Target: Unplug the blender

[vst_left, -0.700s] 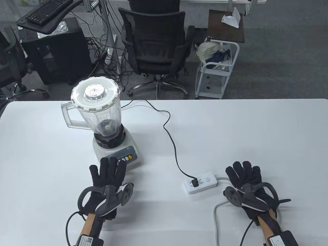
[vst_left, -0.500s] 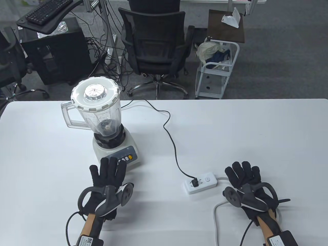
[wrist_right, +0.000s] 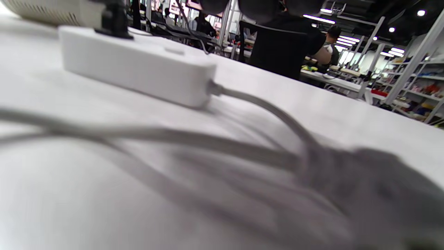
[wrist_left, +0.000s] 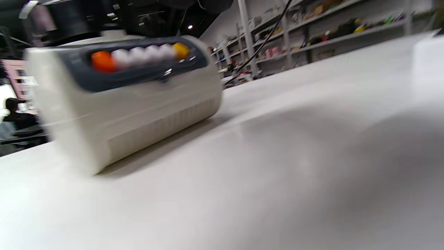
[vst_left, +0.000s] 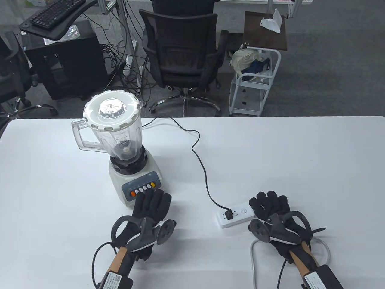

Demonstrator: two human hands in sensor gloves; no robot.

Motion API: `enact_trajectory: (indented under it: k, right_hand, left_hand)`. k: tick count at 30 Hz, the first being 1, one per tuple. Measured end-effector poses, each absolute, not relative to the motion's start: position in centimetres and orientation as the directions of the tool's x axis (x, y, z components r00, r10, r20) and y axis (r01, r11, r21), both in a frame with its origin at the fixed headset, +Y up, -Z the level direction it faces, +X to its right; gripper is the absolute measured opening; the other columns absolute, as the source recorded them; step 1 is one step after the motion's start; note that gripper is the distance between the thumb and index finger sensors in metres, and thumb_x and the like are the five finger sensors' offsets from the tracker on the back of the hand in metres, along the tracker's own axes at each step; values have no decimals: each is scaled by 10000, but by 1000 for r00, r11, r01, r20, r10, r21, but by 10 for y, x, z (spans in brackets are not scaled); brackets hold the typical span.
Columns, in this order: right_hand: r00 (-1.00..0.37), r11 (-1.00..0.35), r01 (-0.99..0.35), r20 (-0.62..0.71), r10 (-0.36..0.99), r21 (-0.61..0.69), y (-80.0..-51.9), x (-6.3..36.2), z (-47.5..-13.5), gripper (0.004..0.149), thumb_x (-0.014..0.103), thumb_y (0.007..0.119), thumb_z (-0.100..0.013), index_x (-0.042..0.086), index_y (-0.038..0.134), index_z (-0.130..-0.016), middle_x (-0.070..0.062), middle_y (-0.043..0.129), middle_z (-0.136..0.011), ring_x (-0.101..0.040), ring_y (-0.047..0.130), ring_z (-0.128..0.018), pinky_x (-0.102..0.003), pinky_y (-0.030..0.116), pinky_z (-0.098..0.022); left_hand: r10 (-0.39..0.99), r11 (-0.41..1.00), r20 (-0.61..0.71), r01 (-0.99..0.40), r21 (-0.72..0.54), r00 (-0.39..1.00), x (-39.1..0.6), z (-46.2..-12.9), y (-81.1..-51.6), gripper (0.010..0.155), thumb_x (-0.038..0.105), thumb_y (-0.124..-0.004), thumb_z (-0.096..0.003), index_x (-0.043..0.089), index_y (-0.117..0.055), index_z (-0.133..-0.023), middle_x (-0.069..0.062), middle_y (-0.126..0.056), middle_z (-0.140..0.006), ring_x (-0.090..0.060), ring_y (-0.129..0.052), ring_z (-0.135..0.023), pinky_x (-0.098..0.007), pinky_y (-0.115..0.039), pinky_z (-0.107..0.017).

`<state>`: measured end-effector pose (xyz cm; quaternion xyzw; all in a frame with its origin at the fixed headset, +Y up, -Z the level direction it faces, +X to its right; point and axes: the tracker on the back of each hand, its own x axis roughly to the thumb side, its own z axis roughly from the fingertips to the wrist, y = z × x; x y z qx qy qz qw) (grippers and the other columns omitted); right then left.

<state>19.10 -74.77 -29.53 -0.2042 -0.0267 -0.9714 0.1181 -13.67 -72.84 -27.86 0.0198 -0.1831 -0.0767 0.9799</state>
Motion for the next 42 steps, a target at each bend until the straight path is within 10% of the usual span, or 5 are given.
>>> enact_trajectory:
  k: [16, 26, 42]
  right_hand:
    - [-906, -958, 274, 360, -225, 90, -770, 165, -321, 636, 468, 498, -485, 191, 410, -1051, -132, 548, -1114, -426, 629, -995, -602, 532, -724]
    - [-927, -971, 230, 318, -197, 68, -770, 169, -324, 573, 424, 529, -459, 272, 451, -1006, -51, 587, -1089, -346, 690, -980, -568, 571, -721]
    - [-931, -973, 221, 314, -188, 71, -769, 166, -319, 577, 429, 550, -446, 274, 468, -996, -55, 609, -1074, -347, 715, -962, -576, 579, -712]
  left_hand:
    - [-175, 984, 538, 127, 124, 825, 13, -296, -728, 665, 522, -547, -499, 332, -440, -1127, 42, -532, -1212, -273, -515, -1166, -461, -226, -844]
    - [-32, 996, 498, -12, 85, 866, 24, -314, -737, 473, 474, -590, -498, 309, -700, -927, 158, -861, -844, -151, -881, -885, -516, -440, -839]
    - [-63, 990, 453, 0, 138, 889, 31, -324, -733, 445, 477, -613, -475, 329, -765, -866, 189, -904, -773, -122, -926, -833, -521, -475, -824]
